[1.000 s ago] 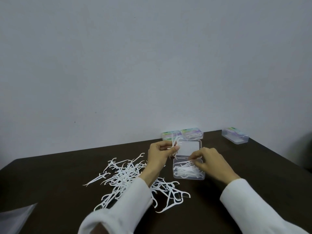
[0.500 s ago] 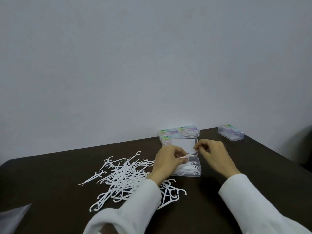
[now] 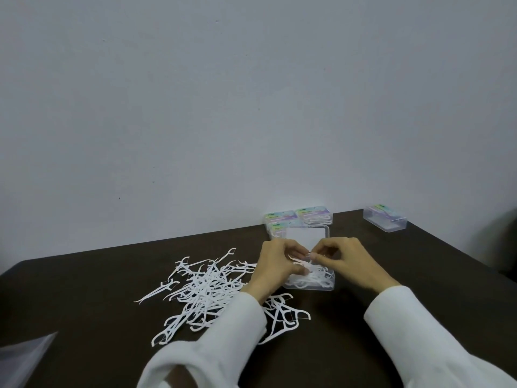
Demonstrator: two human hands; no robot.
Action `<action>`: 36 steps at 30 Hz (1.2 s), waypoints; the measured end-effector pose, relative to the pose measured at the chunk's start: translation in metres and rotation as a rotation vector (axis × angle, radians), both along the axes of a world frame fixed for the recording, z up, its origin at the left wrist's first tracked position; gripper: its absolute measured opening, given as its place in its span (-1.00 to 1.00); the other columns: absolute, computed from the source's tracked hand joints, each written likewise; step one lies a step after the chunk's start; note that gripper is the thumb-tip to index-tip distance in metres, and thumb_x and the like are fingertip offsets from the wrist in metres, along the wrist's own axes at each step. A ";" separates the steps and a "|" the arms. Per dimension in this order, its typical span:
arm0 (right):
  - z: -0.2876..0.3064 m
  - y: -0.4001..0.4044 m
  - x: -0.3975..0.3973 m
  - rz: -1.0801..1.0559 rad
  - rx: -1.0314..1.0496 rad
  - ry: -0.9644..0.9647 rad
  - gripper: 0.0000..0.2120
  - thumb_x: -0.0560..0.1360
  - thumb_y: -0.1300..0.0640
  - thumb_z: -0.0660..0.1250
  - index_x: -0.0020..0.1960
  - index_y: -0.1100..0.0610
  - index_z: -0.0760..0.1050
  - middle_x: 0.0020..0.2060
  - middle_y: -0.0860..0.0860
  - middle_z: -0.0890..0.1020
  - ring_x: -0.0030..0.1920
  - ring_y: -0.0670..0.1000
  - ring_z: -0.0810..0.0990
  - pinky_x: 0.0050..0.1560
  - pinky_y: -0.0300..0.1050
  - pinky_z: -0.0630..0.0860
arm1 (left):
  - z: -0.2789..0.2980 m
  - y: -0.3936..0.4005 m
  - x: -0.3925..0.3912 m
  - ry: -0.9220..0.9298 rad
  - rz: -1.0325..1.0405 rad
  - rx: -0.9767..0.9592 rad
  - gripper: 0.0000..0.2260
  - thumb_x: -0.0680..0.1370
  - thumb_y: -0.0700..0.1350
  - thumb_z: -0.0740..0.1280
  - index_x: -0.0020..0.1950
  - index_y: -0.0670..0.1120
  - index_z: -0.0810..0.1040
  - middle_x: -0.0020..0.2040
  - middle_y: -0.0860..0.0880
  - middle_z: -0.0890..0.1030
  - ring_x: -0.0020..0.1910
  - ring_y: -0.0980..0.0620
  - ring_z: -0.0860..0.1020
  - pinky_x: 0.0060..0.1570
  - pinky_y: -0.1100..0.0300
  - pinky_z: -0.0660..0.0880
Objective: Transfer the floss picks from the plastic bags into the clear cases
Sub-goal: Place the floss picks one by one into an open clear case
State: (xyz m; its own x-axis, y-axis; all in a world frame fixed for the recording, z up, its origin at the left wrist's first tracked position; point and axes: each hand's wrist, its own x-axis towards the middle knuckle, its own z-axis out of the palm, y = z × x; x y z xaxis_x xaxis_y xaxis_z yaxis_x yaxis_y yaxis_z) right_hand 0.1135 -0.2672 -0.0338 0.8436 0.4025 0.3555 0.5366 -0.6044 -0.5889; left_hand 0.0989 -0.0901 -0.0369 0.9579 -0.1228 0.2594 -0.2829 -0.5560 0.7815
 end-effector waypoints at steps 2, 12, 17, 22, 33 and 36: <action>0.000 -0.002 0.000 0.030 -0.055 0.008 -0.98 0.41 0.01 0.43 -0.18 -0.10 0.59 -0.26 -0.11 0.64 -0.22 -0.16 0.58 -0.15 -0.25 0.54 | 0.001 0.001 0.000 0.035 -0.050 -0.049 -0.67 0.28 -0.39 0.53 0.01 -0.20 0.64 -0.11 -0.12 0.68 -0.26 0.24 0.61 -0.20 0.39 0.53; -0.002 0.002 0.000 -0.018 -0.283 -0.076 -0.85 0.50 0.02 0.31 0.01 0.00 0.62 -0.12 -0.11 0.56 -0.15 -0.13 0.50 -0.08 -0.22 0.45 | 0.001 0.020 0.003 0.013 -0.083 0.006 -0.71 0.37 -0.45 0.41 0.04 -0.22 0.62 -0.13 -0.10 0.65 -0.18 0.08 0.61 -0.10 0.34 0.55; -0.001 0.007 -0.004 -0.031 -0.316 -0.156 -0.77 0.53 -0.04 0.26 0.02 0.05 0.61 -0.11 -0.16 0.46 -0.13 -0.17 0.41 -0.05 -0.26 0.36 | 0.005 0.021 -0.001 -0.016 -0.063 0.008 -0.78 0.45 -0.38 0.36 0.04 -0.17 0.64 -0.11 -0.09 0.68 -0.10 0.05 0.64 -0.03 0.35 0.54; 0.008 0.020 -0.017 0.051 -0.246 -0.184 -0.86 0.50 -0.02 0.30 -0.02 0.00 0.58 -0.13 -0.12 0.54 -0.16 -0.15 0.46 -0.10 -0.28 0.44 | 0.015 0.038 -0.015 -0.050 -0.048 -0.026 -0.82 0.49 -0.34 0.35 0.04 -0.16 0.64 -0.09 -0.07 0.69 -0.10 0.14 0.64 -0.06 0.38 0.52; 0.008 0.079 -0.055 0.245 -0.436 -0.103 -0.51 0.45 -0.20 0.29 0.30 -0.03 0.38 0.19 -0.12 0.49 0.15 -0.14 0.47 0.18 -0.20 0.42 | 0.006 0.120 -0.079 -0.011 0.108 0.030 -0.83 0.51 -0.22 0.37 -0.04 0.05 0.65 -0.08 0.12 0.68 -0.02 0.22 0.61 0.12 0.17 0.52; -0.001 0.094 -0.059 0.186 -0.533 -0.085 -0.33 0.44 -0.28 0.24 0.43 0.01 0.22 0.37 -0.06 0.37 0.35 -0.05 0.35 0.33 -0.10 0.31 | 0.000 0.144 -0.095 -0.005 0.159 0.152 -0.88 0.50 -0.11 0.40 0.00 0.06 0.65 -0.04 0.18 0.66 0.00 0.32 0.56 0.13 0.24 0.46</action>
